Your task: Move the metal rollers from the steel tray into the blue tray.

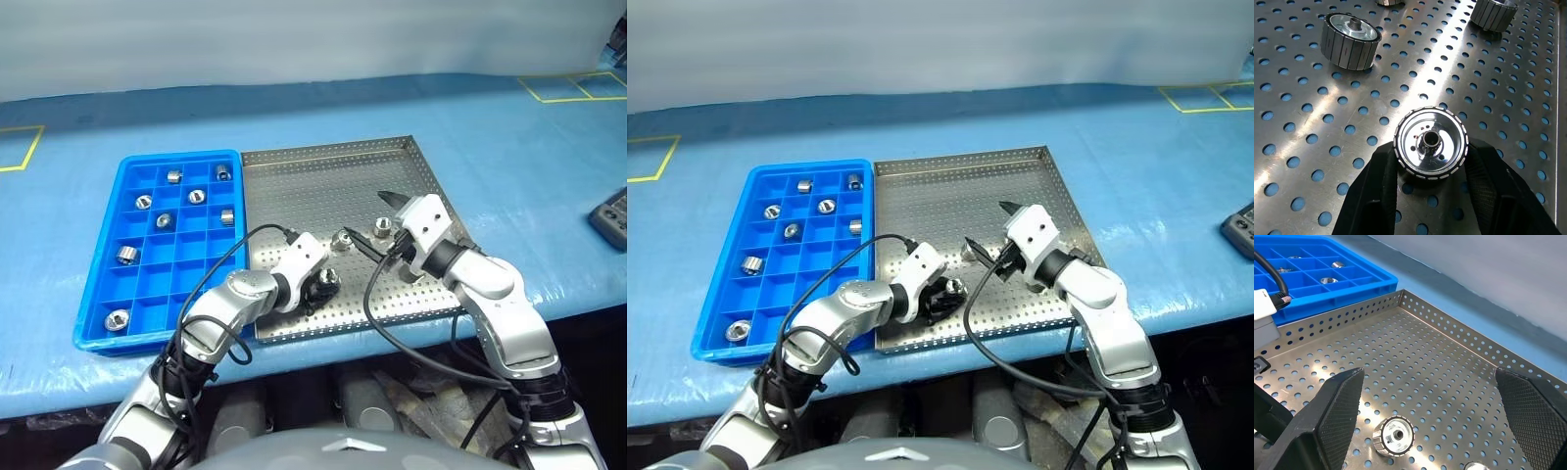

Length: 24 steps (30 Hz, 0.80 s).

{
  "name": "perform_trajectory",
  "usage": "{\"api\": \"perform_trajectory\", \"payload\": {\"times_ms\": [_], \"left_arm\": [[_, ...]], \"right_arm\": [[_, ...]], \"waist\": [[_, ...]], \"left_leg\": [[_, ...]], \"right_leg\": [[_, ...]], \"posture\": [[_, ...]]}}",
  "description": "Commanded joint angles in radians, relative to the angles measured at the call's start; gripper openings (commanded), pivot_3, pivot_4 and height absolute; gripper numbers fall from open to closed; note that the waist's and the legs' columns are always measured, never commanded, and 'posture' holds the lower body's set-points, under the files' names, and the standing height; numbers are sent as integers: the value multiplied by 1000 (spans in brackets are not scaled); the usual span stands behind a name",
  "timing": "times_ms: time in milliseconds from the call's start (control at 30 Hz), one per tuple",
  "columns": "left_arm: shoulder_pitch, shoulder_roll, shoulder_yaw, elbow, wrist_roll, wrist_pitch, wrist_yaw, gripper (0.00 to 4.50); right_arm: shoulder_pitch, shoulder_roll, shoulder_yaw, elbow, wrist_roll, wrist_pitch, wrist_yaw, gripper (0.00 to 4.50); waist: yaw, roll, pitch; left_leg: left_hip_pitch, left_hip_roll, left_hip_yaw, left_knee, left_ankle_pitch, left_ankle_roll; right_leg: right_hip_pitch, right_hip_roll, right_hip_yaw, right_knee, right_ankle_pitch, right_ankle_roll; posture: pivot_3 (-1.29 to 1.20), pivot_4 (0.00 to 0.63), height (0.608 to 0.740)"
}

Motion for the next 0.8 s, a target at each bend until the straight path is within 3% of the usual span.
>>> {"api": "perform_trajectory", "payload": {"times_ms": [33,233,400,600,800], "left_arm": [[-8,-30,152,-71,1,-19,83,1676],[33,34,418,-258,20,122,209,1676],[81,109,539,-400,25,263,254,1676],[176,184,624,-572,3,403,234,1676],[225,153,690,-656,0,498,244,1676]], "right_arm": [[-16,2,-2,-20,23,-20,19,4500],[-19,-7,16,-1,45,-22,73,4500],[-39,11,33,2,131,-10,158,4500],[-88,19,87,37,191,-2,253,4500],[-117,31,112,64,192,-4,270,4500]], "waist": [[1,0,0],[1,0,0],[21,-1,1],[49,0,1],[85,-1,1]], "left_leg": [[0,0,0,0,0,0],[0,1,0,0,0,0],[0,0,-1,-1,0,0],[0,1,-2,-1,0,0],[0,0,-3,-1,0,-1]], "right_leg": [[0,0,0,0,0,0],[0,0,0,1,1,1],[0,0,-1,0,1,1],[-1,-1,-3,0,0,0],[0,-2,-4,0,-2,-4]], "posture": [[-236,150,740],[-187,150,740],[-137,150,740],[-89,150,740],[-47,150,740]]}}
